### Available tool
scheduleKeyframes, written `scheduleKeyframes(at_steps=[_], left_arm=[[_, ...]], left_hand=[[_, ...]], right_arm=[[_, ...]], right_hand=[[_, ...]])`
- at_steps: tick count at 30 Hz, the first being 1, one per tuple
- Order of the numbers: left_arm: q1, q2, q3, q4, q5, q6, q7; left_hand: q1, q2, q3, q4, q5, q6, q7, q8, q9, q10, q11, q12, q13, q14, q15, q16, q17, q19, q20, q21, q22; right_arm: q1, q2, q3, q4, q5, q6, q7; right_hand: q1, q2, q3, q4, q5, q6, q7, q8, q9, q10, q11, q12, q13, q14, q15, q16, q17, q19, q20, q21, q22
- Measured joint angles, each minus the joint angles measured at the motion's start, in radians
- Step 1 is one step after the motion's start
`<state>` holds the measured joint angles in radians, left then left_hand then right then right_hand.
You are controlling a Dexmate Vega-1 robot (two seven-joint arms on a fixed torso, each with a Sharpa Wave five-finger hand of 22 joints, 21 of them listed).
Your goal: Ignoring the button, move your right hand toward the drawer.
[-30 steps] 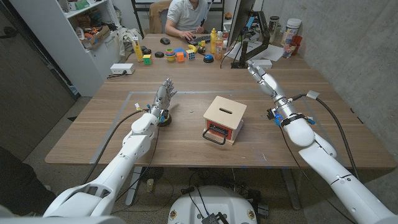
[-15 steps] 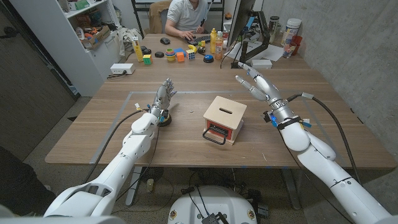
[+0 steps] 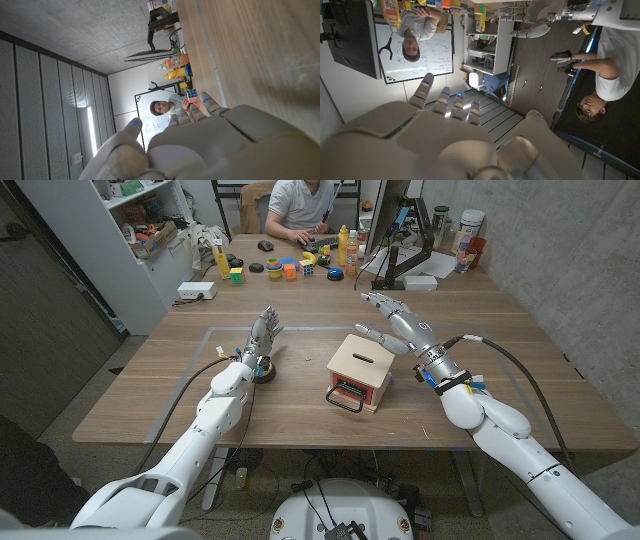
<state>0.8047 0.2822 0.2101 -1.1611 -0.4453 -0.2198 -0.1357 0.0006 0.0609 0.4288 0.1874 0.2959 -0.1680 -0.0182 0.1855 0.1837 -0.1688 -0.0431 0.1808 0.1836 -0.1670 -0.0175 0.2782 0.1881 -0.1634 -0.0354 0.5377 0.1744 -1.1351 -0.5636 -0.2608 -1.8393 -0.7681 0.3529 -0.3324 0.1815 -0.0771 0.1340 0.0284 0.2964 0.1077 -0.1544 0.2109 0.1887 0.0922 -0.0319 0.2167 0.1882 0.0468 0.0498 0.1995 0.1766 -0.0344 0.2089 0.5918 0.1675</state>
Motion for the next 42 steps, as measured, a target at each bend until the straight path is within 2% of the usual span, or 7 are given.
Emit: scheduleKeyframes(at_steps=[5,10,22,42], left_arm=[[0.0,-0.003,-0.001,0.006,0.0,0.0,-0.003],[-0.004,-0.005,-0.002,0.015,-0.001,0.001,-0.006],[-0.018,-0.01,-0.004,0.043,-0.001,-0.002,-0.013],[-0.05,-0.021,-0.007,0.104,-0.001,-0.016,-0.031]], left_hand=[[0.0,0.0,-0.004,0.004,0.0,0.0,0.0,0.0,0.0,0.0,0.0,0.0,0.0,0.0,0.0,0.0,0.0,0.0,0.0,-0.002,0.0],[0.0,0.0,-0.004,0.004,0.0,0.0,0.0,0.0,0.0,0.0,0.0,0.0,0.0,0.0,0.0,0.0,0.0,0.0,0.0,-0.003,0.0],[0.0,0.0,-0.004,0.004,0.0,0.0,0.0,0.0,0.0,0.0,0.0,0.0,0.0,0.0,0.0,0.0,0.0,0.0,0.0,-0.009,0.0],[0.0,0.0,-0.004,0.004,0.0,0.0,0.0,0.0,0.0,0.0,0.0,0.0,0.0,0.0,0.0,0.0,0.0,0.0,0.0,-0.017,0.0]], right_arm=[[0.016,-0.024,-0.028,-0.002,-0.039,-0.01,0.002],[0.03,-0.044,-0.053,-0.002,-0.063,-0.018,0.032],[0.062,-0.084,-0.107,0.005,-0.081,-0.032,0.109],[0.101,-0.103,-0.153,0.026,-0.087,-0.036,0.136]], right_hand=[[0.031,0.0,0.0,-0.016,0.008,0.071,-0.029,0.022,0.0,0.031,-0.029,0.012,0.004,0.026,-0.014,0.0,0.0,0.031,0.002,-0.019,0.003],[0.039,0.003,-0.007,-0.023,0.016,0.133,-0.035,0.03,0.004,0.071,-0.049,0.026,0.005,0.072,-0.021,0.005,0.001,0.073,0.002,-0.023,0.003],[0.039,0.003,-0.008,-0.025,0.016,0.147,-0.043,0.03,0.005,0.087,-0.043,0.026,0.005,0.086,-0.021,0.005,0.003,0.1,0.004,-0.031,0.003],[0.054,0.017,-0.008,-0.024,0.016,0.152,-0.04,0.025,0.004,0.087,-0.043,0.026,0.005,0.086,-0.021,0.005,0.003,0.128,0.004,-0.041,0.003]])
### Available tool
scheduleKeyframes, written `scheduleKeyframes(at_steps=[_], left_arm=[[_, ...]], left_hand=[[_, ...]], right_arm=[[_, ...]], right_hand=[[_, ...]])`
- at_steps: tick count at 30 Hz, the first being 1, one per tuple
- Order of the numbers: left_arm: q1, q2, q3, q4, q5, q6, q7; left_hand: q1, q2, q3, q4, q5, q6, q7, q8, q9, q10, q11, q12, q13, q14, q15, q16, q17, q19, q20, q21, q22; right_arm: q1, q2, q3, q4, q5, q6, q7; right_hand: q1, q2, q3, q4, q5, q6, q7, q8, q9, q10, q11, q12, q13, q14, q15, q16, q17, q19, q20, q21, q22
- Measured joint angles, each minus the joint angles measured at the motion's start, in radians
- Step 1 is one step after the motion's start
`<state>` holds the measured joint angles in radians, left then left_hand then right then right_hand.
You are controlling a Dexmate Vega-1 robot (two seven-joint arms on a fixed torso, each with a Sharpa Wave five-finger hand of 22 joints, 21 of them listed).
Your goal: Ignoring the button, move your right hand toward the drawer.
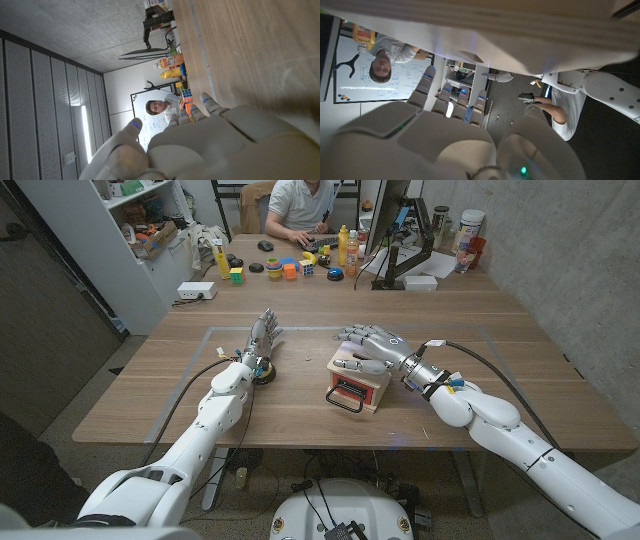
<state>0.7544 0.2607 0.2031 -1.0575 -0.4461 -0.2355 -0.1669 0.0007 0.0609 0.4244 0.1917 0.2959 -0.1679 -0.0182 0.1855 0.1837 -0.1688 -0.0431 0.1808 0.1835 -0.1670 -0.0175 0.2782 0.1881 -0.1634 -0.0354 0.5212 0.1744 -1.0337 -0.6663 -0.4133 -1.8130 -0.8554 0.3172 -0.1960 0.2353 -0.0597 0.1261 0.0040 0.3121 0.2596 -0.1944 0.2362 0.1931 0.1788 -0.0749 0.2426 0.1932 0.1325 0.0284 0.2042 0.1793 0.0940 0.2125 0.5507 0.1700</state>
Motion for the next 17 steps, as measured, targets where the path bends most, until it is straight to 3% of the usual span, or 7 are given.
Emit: scheduleKeyframes(at_steps=[17], left_arm=[[-0.023,-0.007,-0.001,0.042,0.002,-0.009,-0.015]], left_hand=[[0.0,0.0,0.0,0.0,0.004,0.0,0.0,0.0,0.0,0.0,0.0,0.0,0.0,0.0,0.0,-0.006,0.0,0.0,0.0,-0.004,0.0]], right_arm=[[0.019,0.002,-0.011,0.021,0.022,0.003,0.003]], right_hand=[[0.005,0.005,0.0,0.0,0.0,0.001,0.002,-0.007,0.0,0.0,0.0,0.0,0.0,0.003,-0.004,-0.005,0.0,0.007,0.0,-0.011,0.0]])
